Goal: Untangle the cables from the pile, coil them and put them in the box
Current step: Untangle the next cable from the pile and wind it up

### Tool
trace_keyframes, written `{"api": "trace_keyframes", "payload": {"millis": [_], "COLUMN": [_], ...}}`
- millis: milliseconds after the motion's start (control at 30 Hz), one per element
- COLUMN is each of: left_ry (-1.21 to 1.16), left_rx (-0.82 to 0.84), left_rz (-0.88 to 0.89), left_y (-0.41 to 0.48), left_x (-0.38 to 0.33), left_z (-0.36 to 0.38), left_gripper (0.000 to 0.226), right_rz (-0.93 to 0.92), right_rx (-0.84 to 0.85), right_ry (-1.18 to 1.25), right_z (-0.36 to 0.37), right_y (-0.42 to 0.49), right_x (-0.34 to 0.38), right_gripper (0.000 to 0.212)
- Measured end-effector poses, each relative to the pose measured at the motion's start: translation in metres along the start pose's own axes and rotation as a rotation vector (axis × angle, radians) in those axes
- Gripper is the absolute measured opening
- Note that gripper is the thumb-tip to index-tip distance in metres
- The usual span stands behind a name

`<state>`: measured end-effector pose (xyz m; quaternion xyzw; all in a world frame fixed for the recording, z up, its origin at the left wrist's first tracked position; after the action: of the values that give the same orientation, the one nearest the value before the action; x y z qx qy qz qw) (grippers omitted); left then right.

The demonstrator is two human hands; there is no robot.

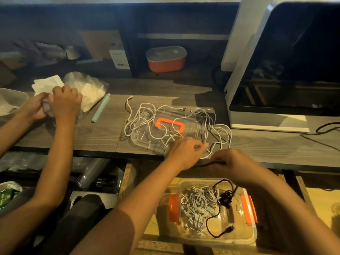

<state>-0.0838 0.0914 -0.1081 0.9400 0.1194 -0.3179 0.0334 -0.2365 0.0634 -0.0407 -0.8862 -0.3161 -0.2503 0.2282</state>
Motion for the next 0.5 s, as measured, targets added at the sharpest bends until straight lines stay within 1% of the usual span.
{"api": "trace_keyframes", "payload": {"millis": [33,100,167,233,267,300,400,500], "left_ry": [-0.07,-0.117,-0.049,0.033,0.02,-0.057,-0.485,-0.989], "left_rx": [0.052,0.132,0.21,0.28,0.31,0.328,0.286,0.182], "left_rz": [0.018,0.073,0.109,0.069,0.035,0.005,-0.039,-0.121], "left_y": [-0.006,-0.017,-0.028,-0.032,-0.031,-0.03,-0.023,-0.03], "left_x": [-0.005,-0.013,-0.023,-0.033,-0.036,-0.037,-0.028,-0.036], "left_z": [0.0,0.002,0.003,0.006,0.007,0.005,-0.005,-0.014], "left_gripper": [0.041,0.039,0.032,0.024,0.022,0.023,0.036,0.044], "right_rz": [0.008,0.02,0.057,0.047,0.053,0.083,0.226,0.318], "right_rx": [0.001,-0.116,-0.206,-0.289,-0.339,-0.383,-0.486,-0.438], "right_ry": [-0.005,0.026,0.072,0.085,0.129,0.19,0.437,0.529], "right_z": [-0.008,-0.018,-0.027,-0.031,-0.033,-0.031,-0.015,0.007], "right_y": [-0.004,-0.001,0.001,0.003,0.003,0.001,-0.005,-0.008], "right_x": [-0.003,-0.015,-0.023,-0.027,-0.027,-0.028,-0.039,-0.038], "right_gripper": [0.014,0.016,0.015,0.013,0.011,0.01,0.008,0.021]}}
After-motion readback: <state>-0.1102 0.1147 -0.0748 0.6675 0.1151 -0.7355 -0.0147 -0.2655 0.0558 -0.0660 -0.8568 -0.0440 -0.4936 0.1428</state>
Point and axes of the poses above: each hand's wrist, its own y-axis towards the middle knuckle, its own z-axis out of the palm, x = y × z, the point moved 1 cm from there along y, towards the middle knuckle, and after that the axes turned 8 degrees about -x, right-handed, at the moved point
